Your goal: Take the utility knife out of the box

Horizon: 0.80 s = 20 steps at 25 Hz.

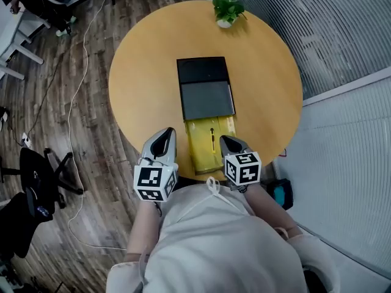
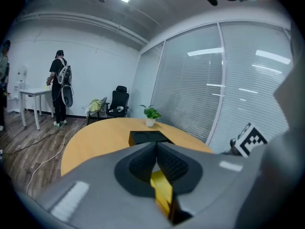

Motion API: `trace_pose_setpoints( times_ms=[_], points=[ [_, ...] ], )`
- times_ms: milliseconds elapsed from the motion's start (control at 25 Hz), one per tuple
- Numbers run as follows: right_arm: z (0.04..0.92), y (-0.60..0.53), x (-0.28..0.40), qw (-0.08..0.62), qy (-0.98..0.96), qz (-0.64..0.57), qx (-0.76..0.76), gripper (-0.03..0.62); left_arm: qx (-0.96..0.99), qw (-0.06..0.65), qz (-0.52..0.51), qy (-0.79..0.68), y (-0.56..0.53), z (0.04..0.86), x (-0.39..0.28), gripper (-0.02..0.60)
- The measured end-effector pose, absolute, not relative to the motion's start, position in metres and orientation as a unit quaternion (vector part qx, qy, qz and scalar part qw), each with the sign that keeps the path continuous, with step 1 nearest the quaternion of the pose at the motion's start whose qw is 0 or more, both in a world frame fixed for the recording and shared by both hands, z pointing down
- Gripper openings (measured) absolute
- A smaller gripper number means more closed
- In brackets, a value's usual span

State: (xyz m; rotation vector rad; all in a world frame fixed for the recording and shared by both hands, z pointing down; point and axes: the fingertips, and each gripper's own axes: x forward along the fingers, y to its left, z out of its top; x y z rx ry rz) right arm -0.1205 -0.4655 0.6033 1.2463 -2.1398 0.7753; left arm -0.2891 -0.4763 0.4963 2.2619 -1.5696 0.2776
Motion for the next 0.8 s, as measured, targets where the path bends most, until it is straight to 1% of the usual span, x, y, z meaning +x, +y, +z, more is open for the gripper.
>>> trace_pose_setpoints(
  times_ms=[200,280,480,640,680,760,800],
  points=[
    [0.647,-0.471,-0.135,0.322,-0.762,0.324,0.459,0.005,0.802,0.199,0.104,-0.553,-0.497,0.517,-0.305,0.006],
    [0.662,-0.470,-0.142,0.336,-0.754,0.344,0.447,0.092,0.803,0.210,0.109,-0.547,-0.501,0.526,-0.308,0.006],
    [0.691,-0.470,-0.142,0.373,-0.727,0.358,0.452,0.140,0.804,0.232,0.121,-0.535,-0.505,0.548,-0.309,0.006],
    [0.711,-0.468,-0.140,0.407,-0.705,0.359,0.456,0.141,0.804,0.241,0.129,-0.528,-0.504,0.559,-0.310,0.006],
    [0.713,-0.467,-0.138,0.414,-0.699,0.354,0.463,0.133,0.803,0.243,0.130,-0.528,-0.504,0.560,-0.312,0.006],
    [0.715,-0.468,-0.135,0.419,-0.692,0.339,0.480,0.069,0.801,0.245,0.129,-0.531,-0.504,0.562,-0.317,0.006],
    [0.715,-0.468,-0.134,0.418,-0.693,0.333,0.484,0.067,0.799,0.246,0.129,-0.533,-0.504,0.562,-0.320,0.006]
  ],
)
